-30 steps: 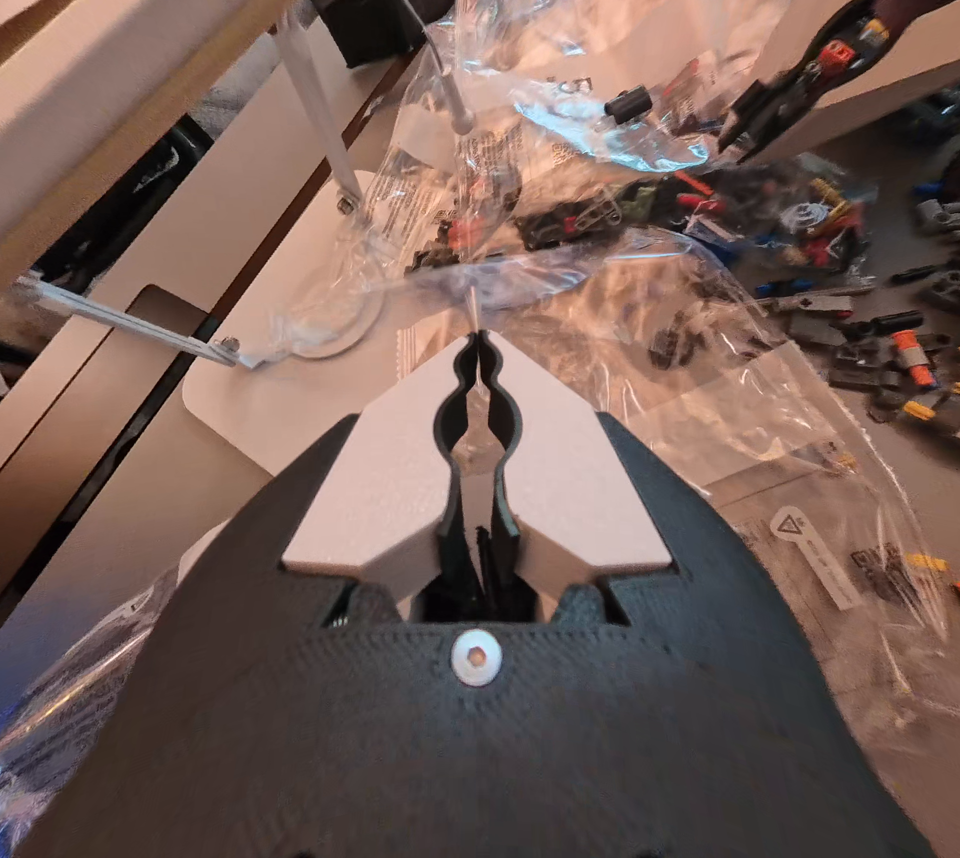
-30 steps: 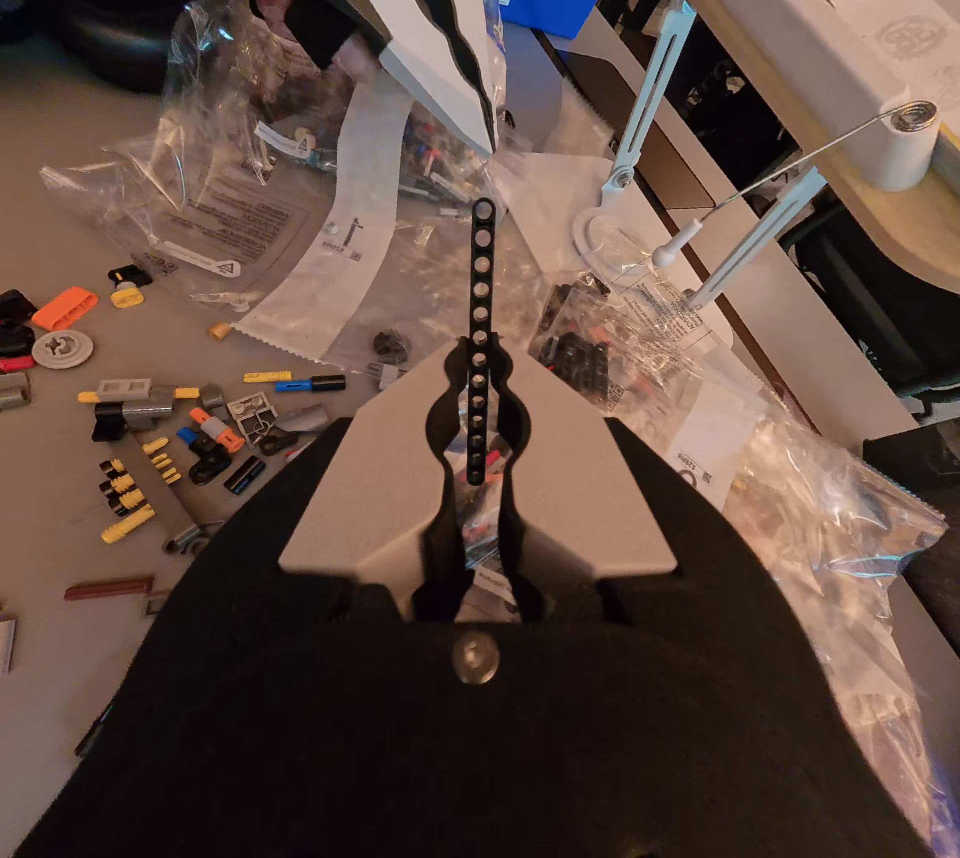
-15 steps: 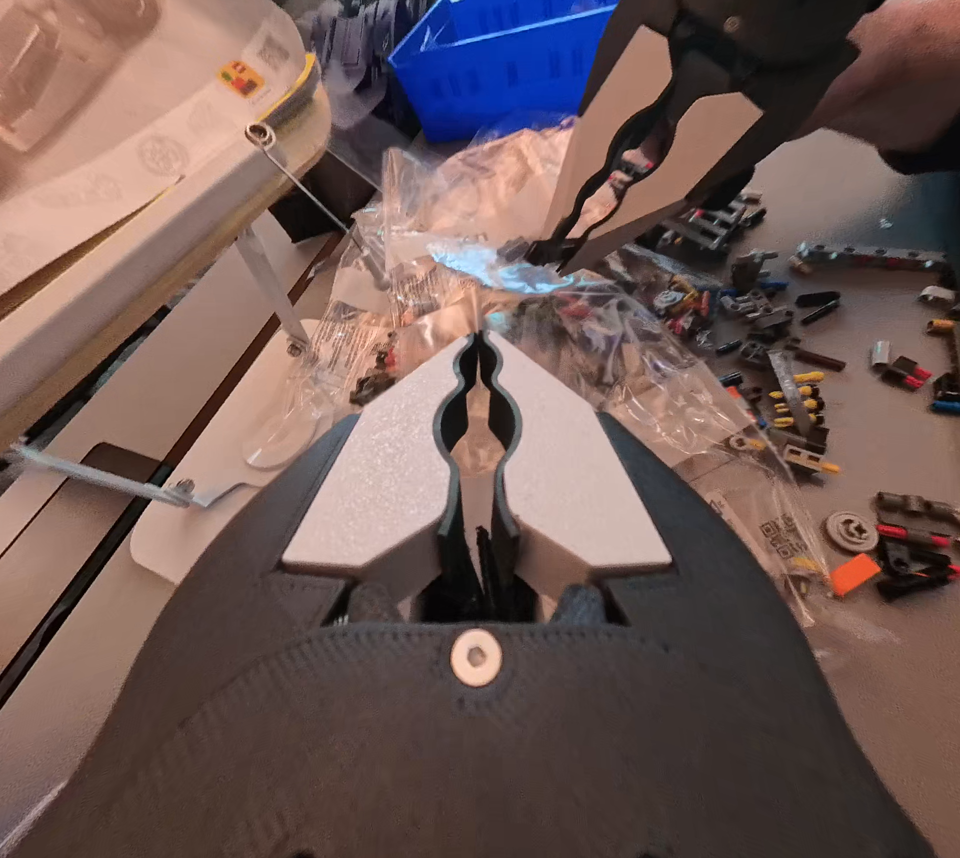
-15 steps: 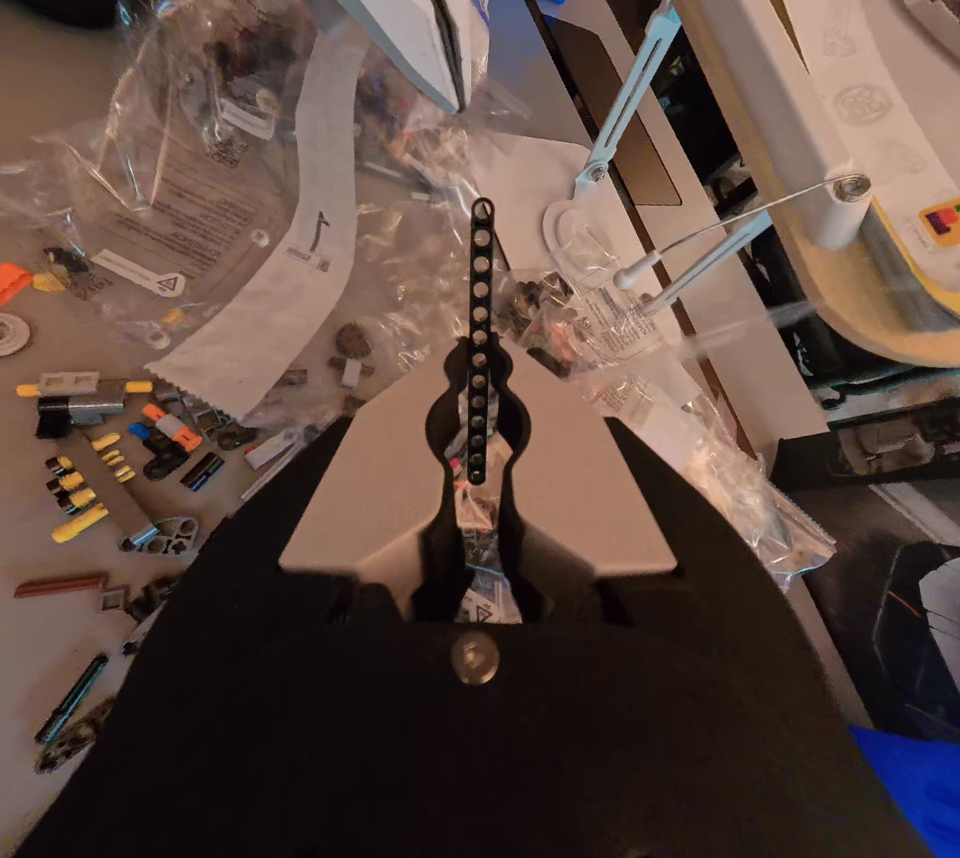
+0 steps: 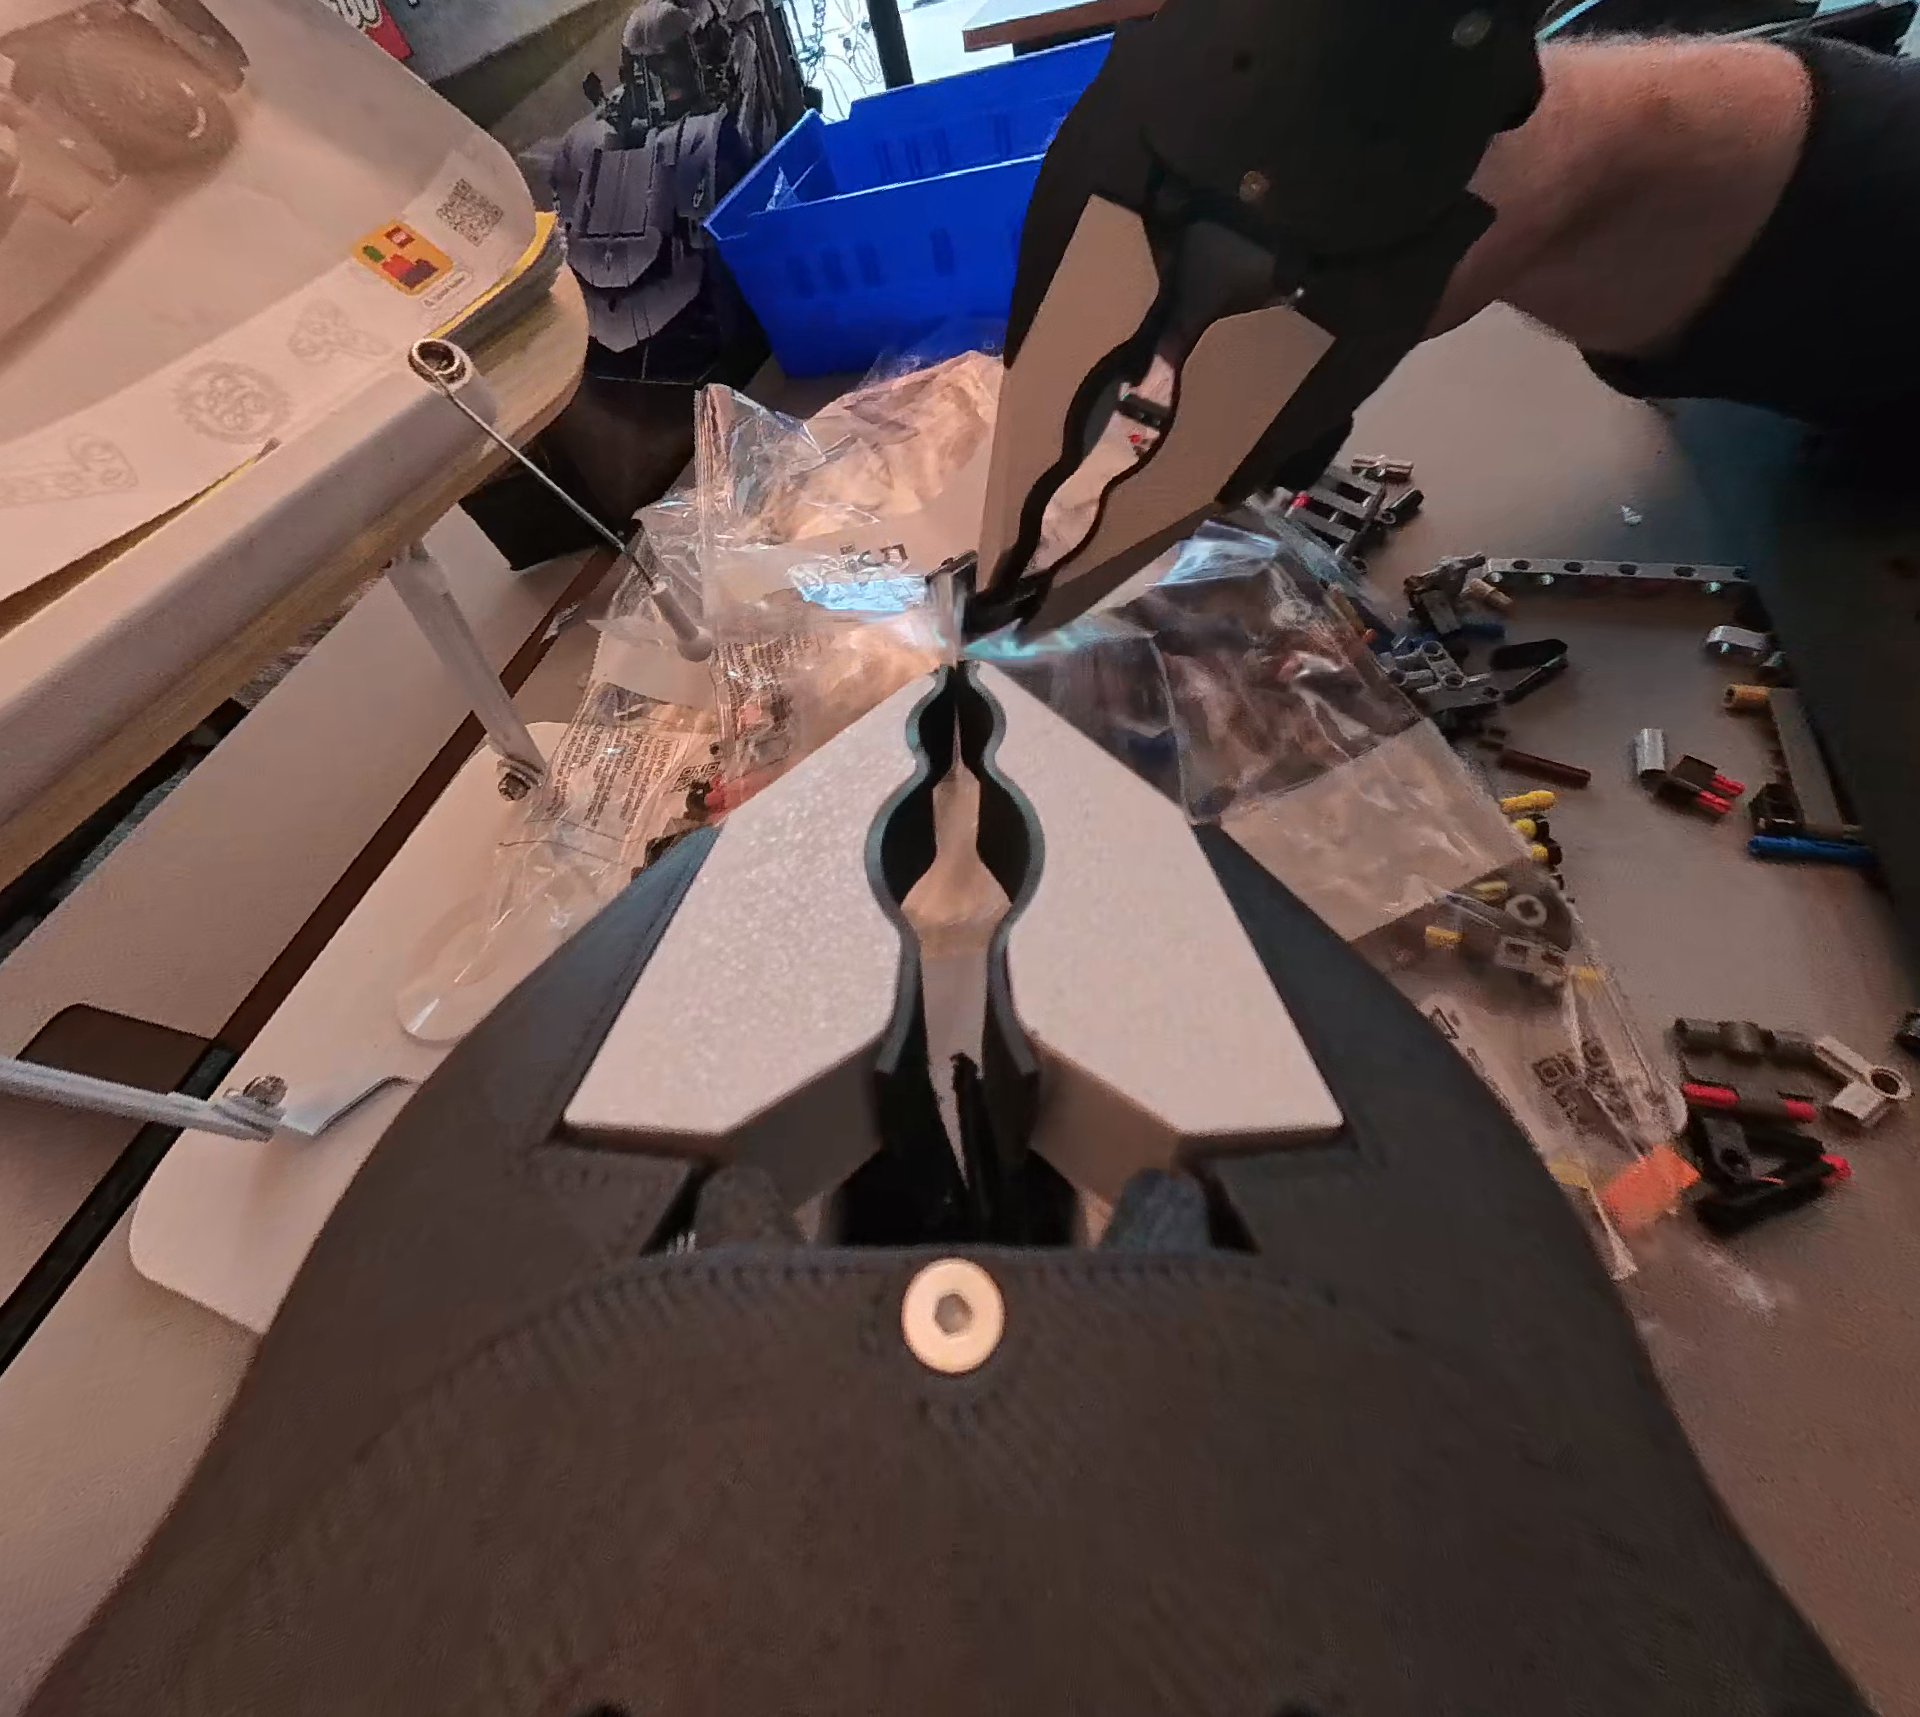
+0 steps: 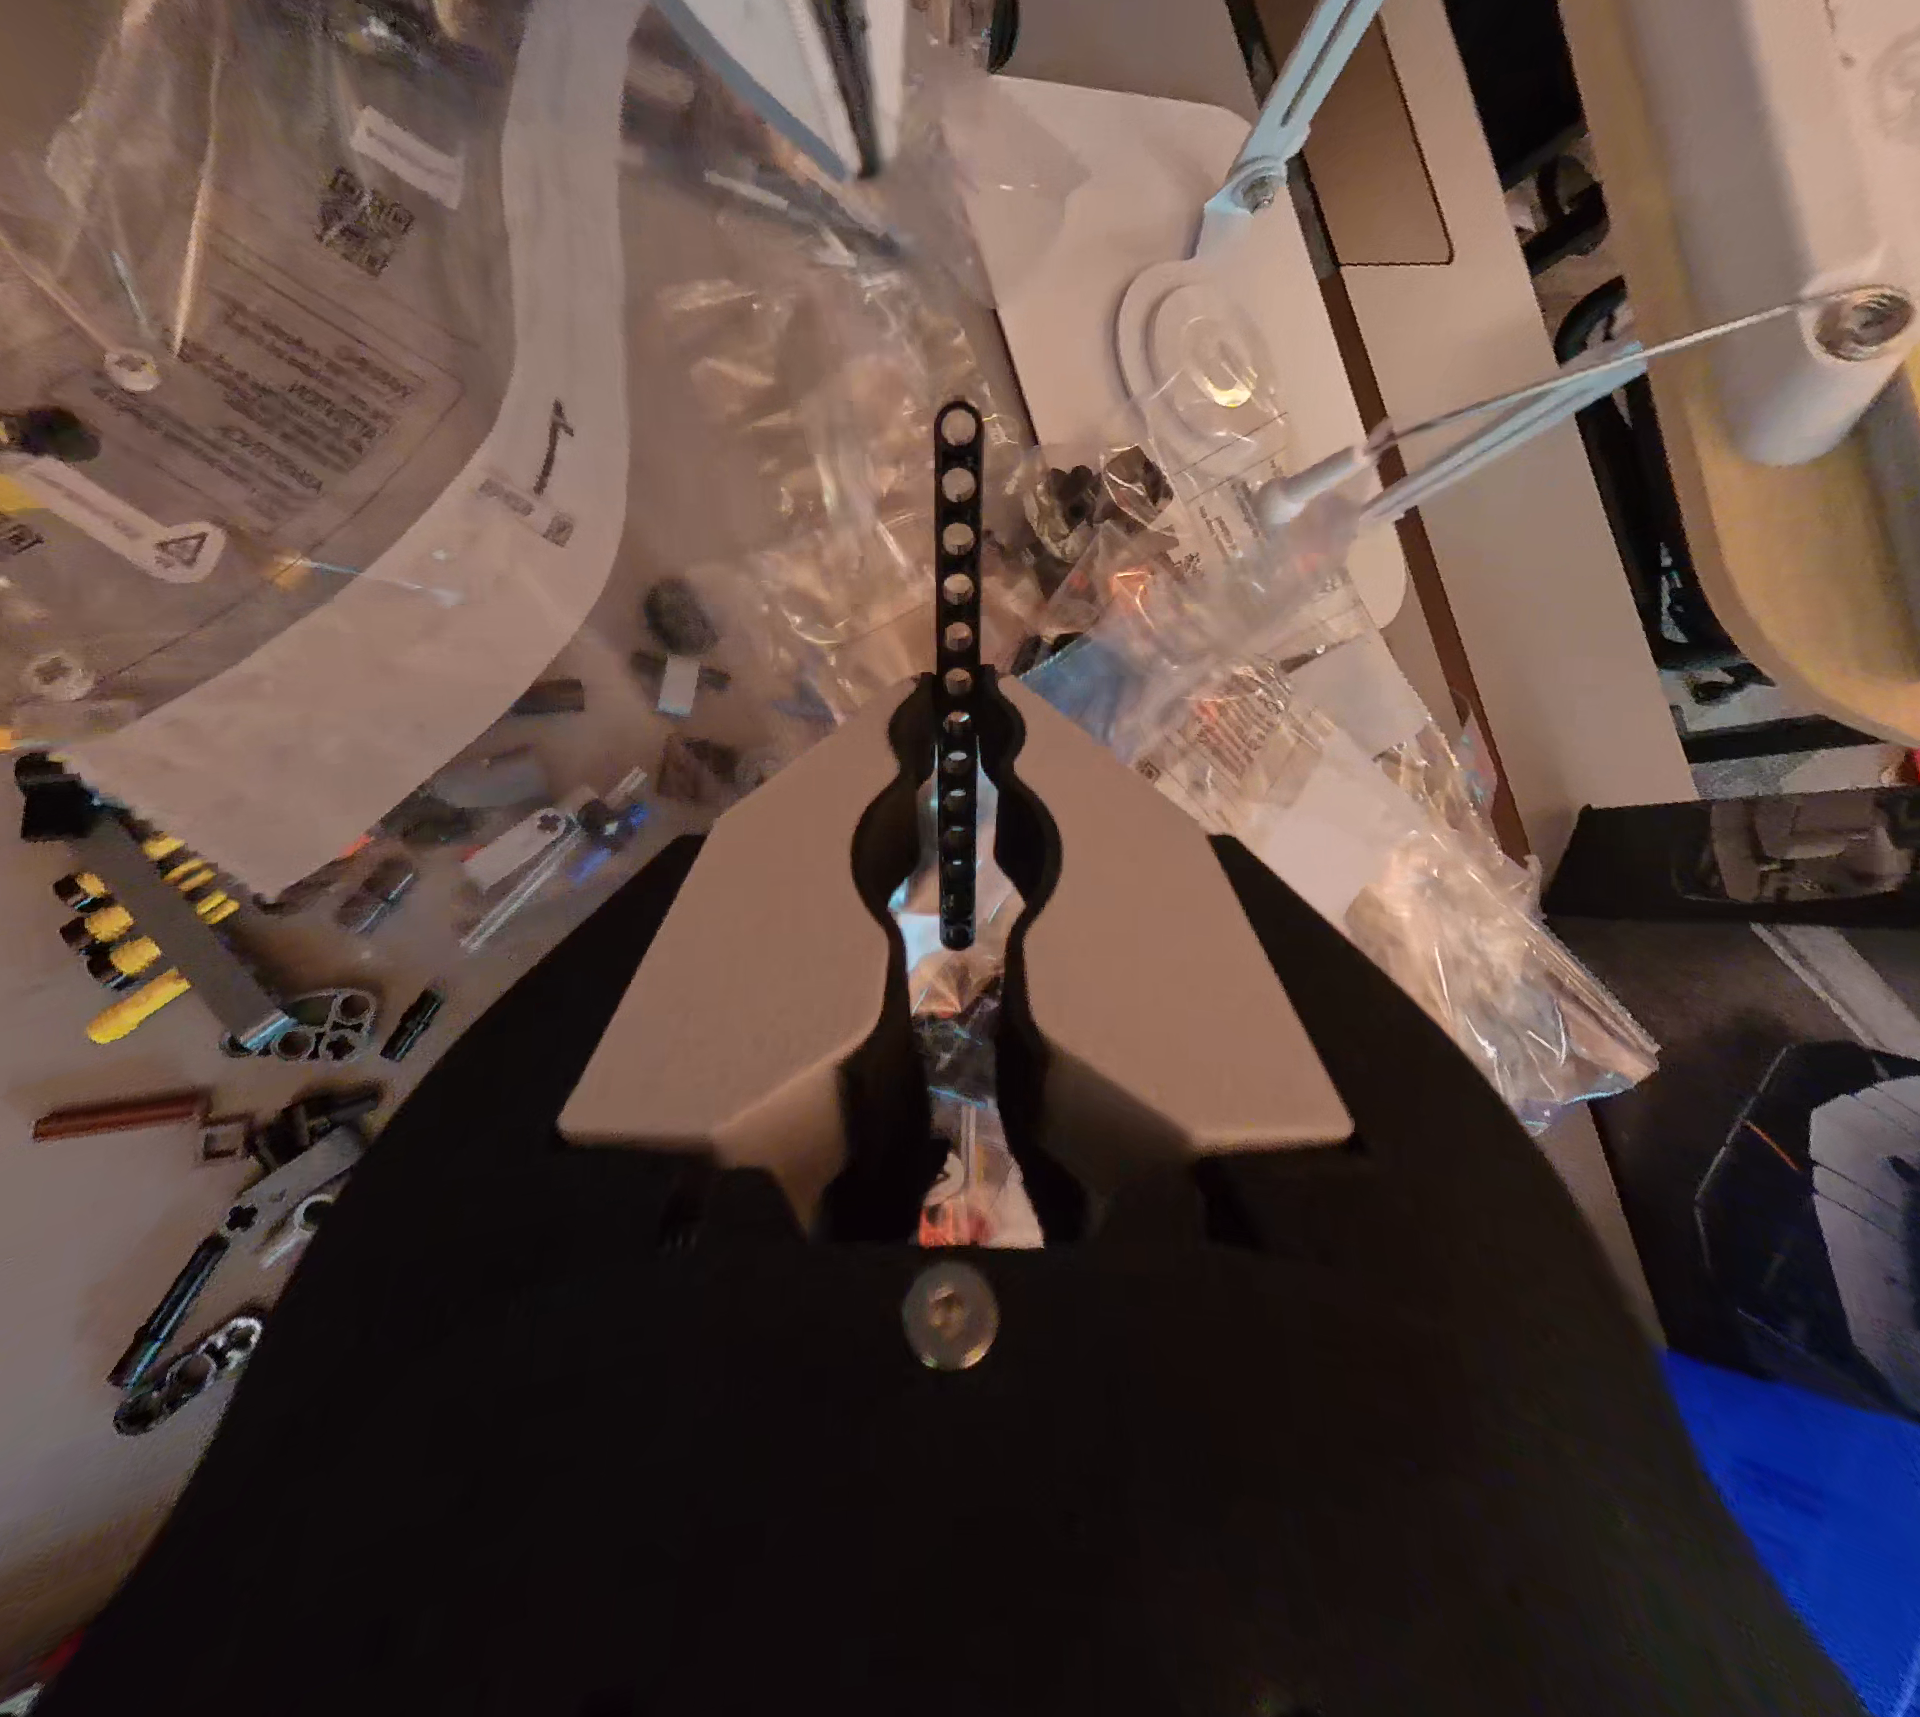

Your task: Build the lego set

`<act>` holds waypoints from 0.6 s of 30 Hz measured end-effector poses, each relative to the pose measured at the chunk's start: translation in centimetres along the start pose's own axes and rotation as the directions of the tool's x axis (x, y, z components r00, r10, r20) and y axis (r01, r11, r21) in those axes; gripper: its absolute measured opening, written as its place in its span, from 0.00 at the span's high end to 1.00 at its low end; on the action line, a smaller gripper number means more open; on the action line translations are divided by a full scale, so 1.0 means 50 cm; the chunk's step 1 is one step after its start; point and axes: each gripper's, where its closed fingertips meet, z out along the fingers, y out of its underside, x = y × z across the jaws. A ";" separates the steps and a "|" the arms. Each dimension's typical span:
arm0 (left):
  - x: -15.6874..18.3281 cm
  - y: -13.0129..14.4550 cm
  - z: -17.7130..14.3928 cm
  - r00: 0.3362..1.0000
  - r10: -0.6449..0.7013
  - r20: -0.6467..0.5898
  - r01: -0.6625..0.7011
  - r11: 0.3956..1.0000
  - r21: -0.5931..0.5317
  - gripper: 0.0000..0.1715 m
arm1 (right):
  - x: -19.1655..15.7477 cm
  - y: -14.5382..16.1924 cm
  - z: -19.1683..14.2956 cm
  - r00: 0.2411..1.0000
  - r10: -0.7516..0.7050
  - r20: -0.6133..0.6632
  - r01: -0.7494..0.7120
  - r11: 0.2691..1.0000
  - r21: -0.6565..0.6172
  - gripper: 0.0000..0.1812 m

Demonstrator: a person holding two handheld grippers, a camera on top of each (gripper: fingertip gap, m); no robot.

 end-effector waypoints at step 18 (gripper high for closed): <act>0.029 0.008 0.026 0.997 -0.001 -0.074 0.002 1.000 0.009 1.00 | -0.055 0.003 0.006 0.987 -0.148 0.054 0.152 0.986 -0.064 0.98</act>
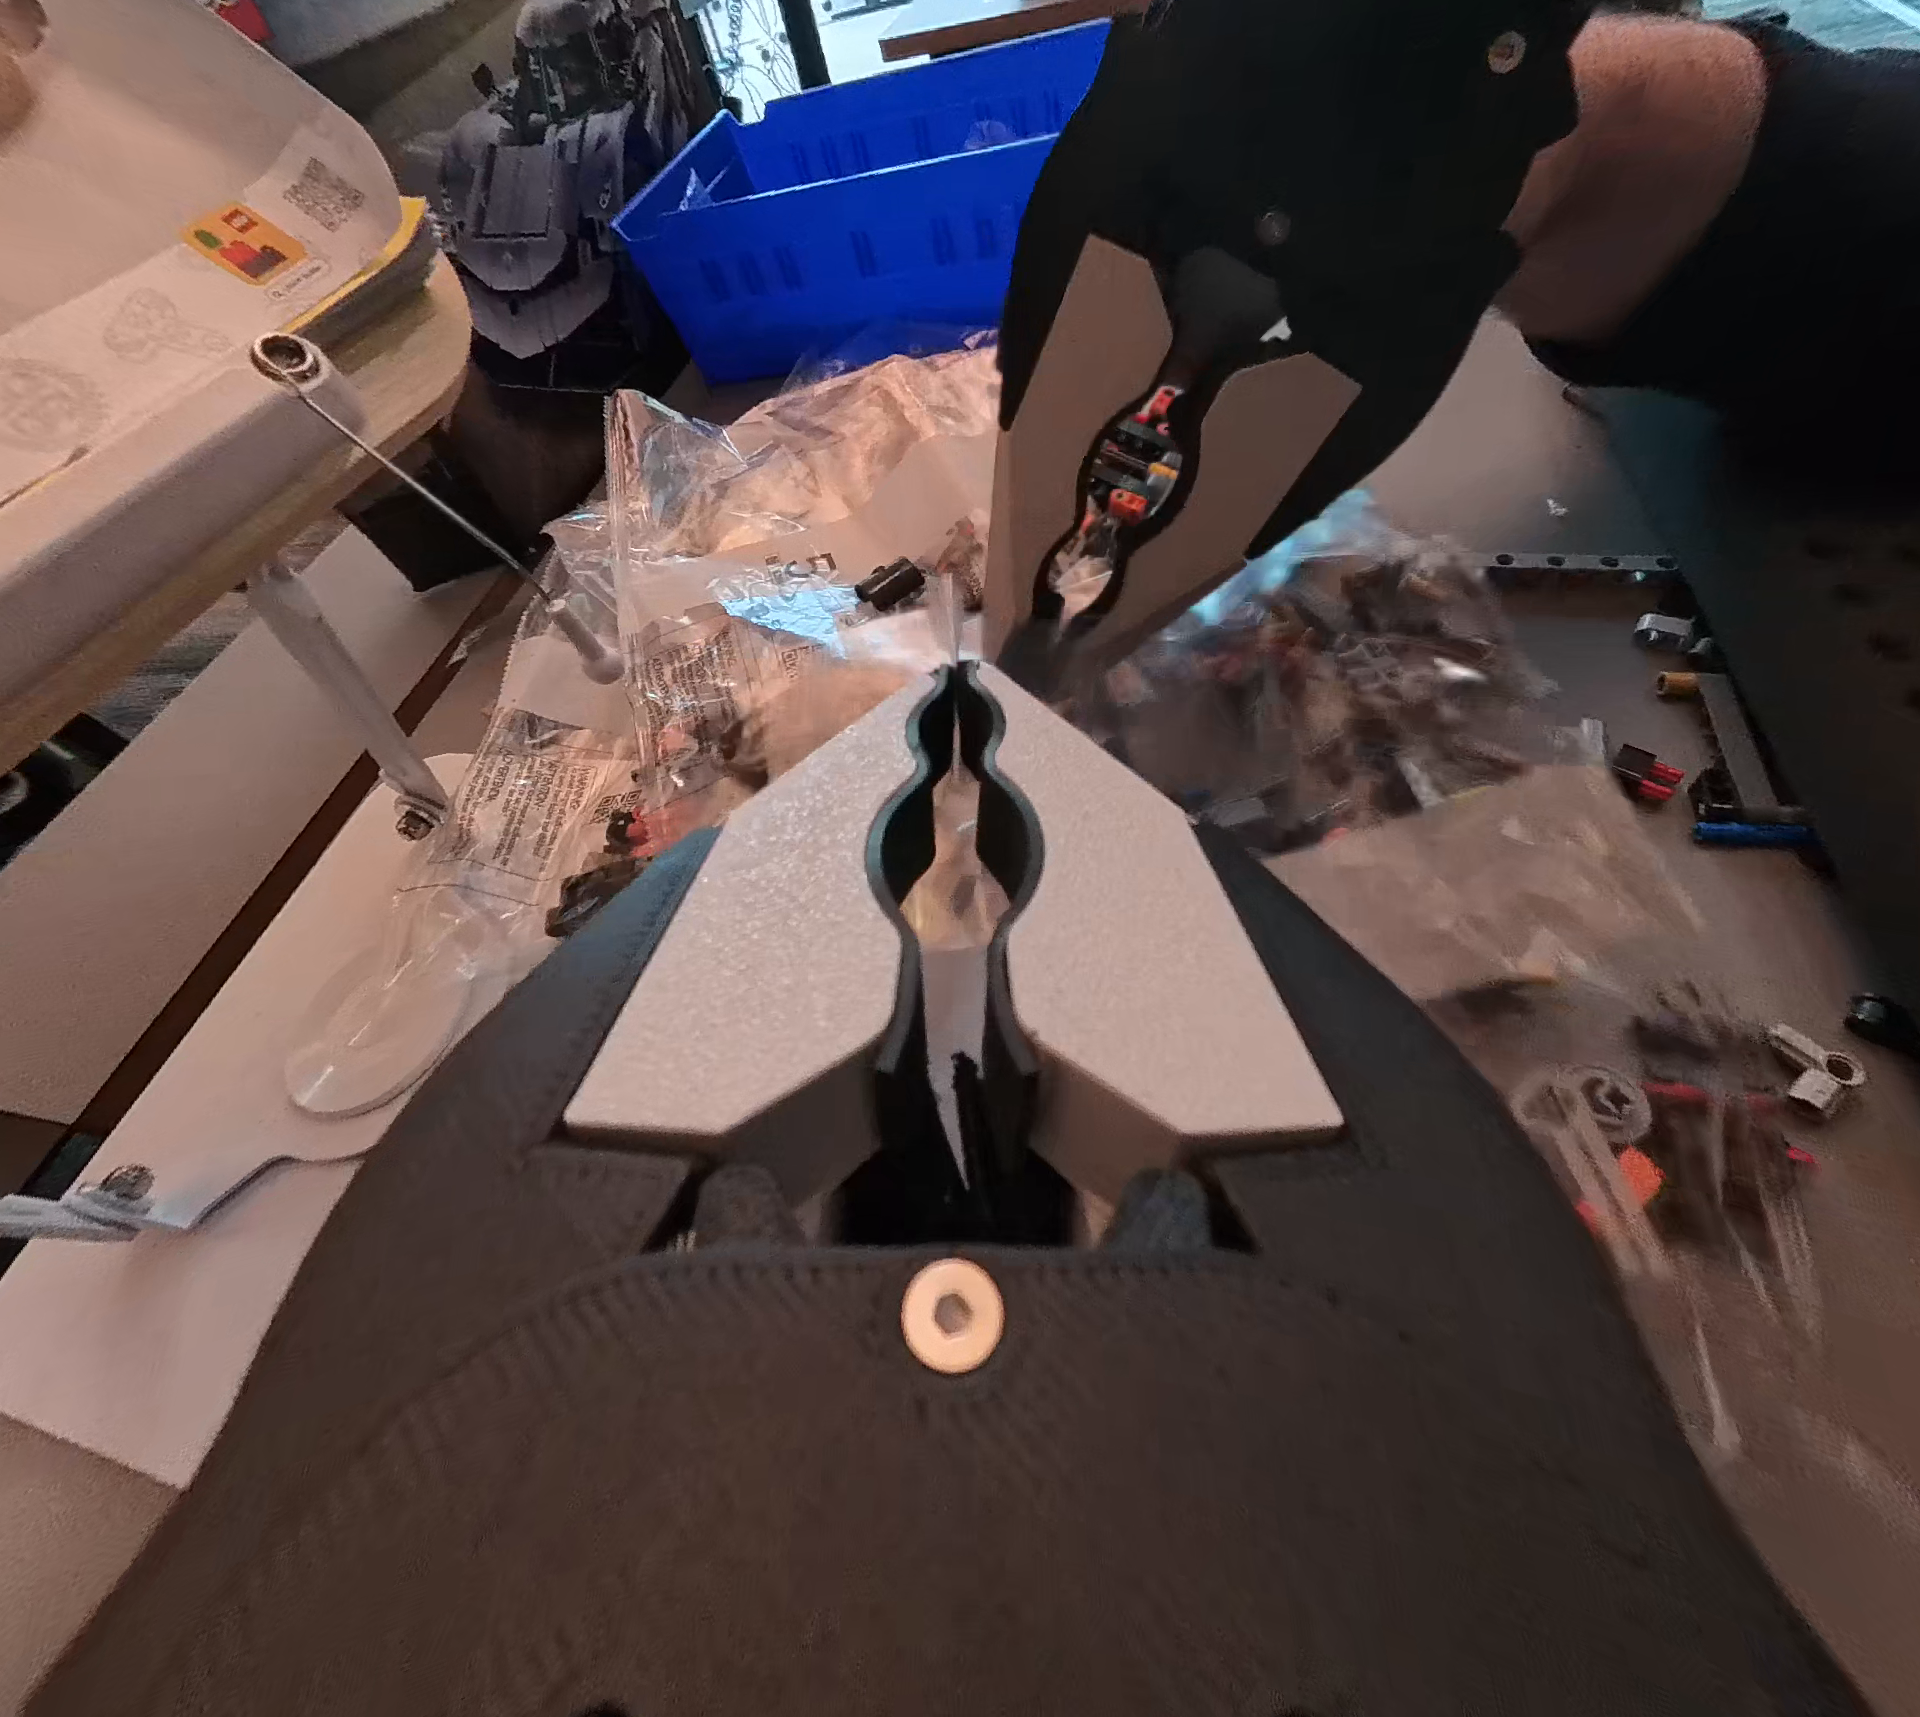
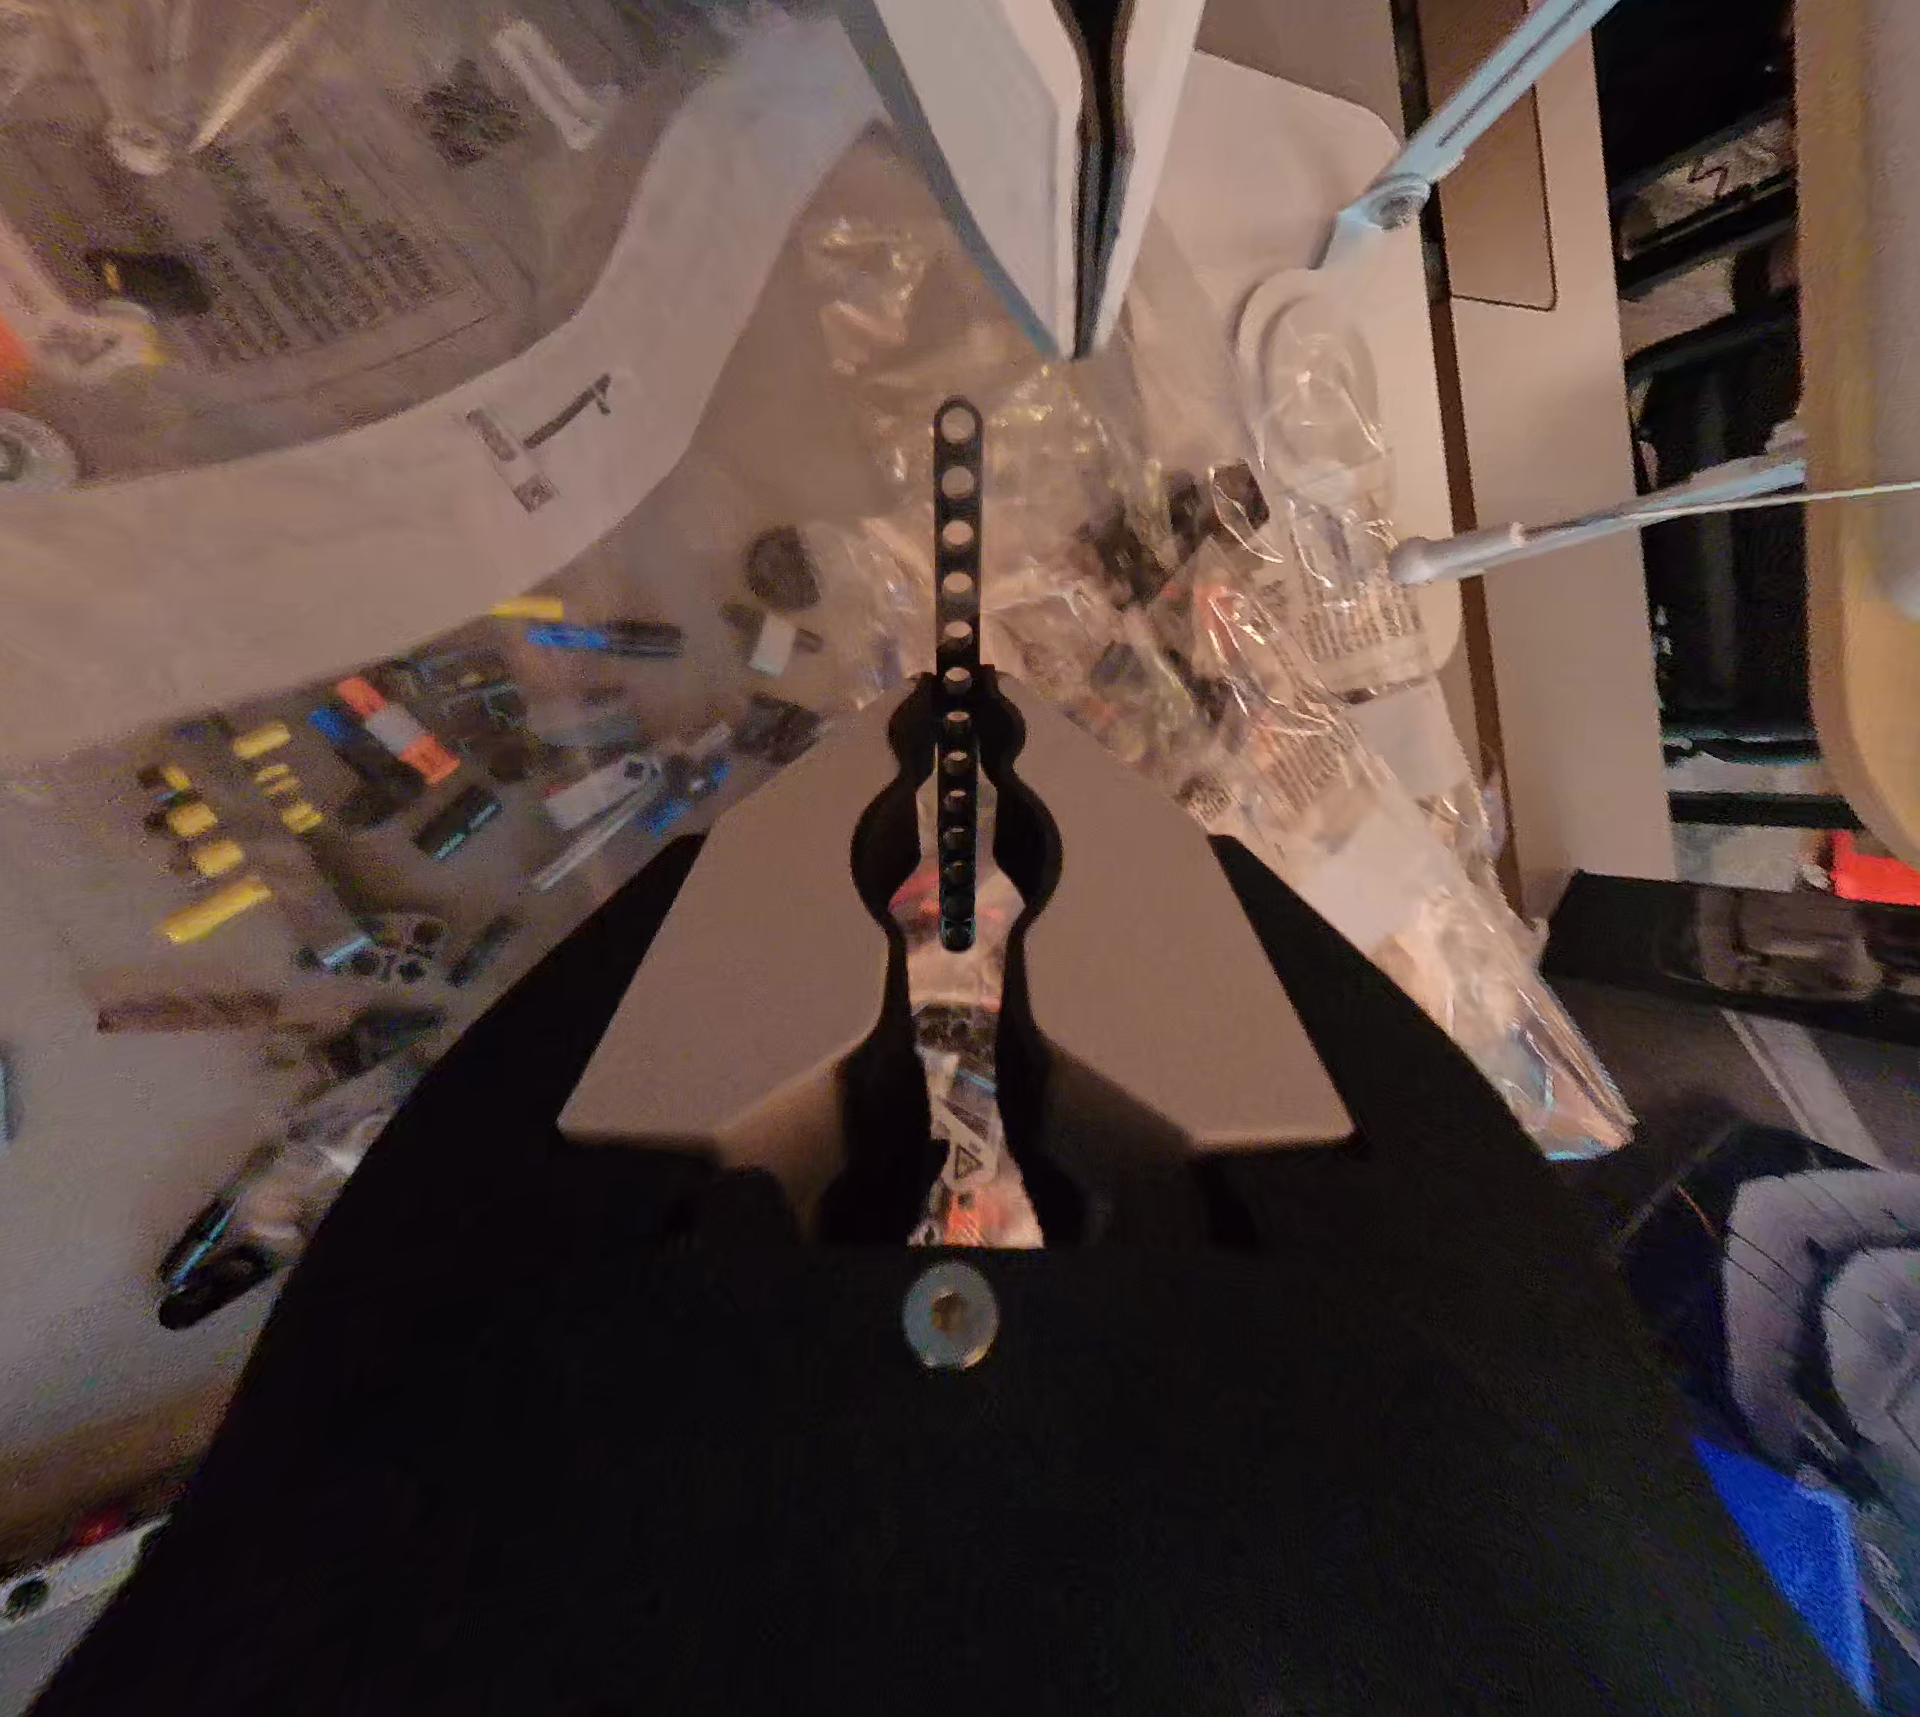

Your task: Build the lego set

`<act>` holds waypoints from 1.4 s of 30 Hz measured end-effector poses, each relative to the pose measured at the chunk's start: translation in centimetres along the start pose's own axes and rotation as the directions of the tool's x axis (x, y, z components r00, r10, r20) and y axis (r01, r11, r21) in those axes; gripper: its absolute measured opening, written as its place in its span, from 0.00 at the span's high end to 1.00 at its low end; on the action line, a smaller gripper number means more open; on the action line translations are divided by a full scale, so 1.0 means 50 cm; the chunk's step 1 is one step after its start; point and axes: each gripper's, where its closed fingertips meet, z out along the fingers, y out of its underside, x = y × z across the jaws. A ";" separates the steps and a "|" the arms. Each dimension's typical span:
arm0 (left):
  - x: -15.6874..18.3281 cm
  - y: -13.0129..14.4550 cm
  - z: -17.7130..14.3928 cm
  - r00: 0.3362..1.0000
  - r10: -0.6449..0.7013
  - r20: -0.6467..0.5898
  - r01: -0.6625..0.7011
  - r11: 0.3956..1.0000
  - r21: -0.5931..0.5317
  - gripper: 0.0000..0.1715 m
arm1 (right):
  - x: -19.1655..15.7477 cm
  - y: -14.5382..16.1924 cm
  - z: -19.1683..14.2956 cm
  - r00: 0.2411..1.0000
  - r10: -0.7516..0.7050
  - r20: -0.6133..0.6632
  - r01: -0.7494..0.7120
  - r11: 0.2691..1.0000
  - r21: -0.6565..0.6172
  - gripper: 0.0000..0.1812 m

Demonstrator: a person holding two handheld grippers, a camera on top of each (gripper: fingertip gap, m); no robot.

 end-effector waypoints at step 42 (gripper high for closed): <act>-0.016 0.003 0.005 0.998 -0.069 0.004 0.069 0.996 0.050 1.00 | -0.012 0.080 -0.041 0.995 0.052 0.080 -0.048 0.998 -0.051 0.98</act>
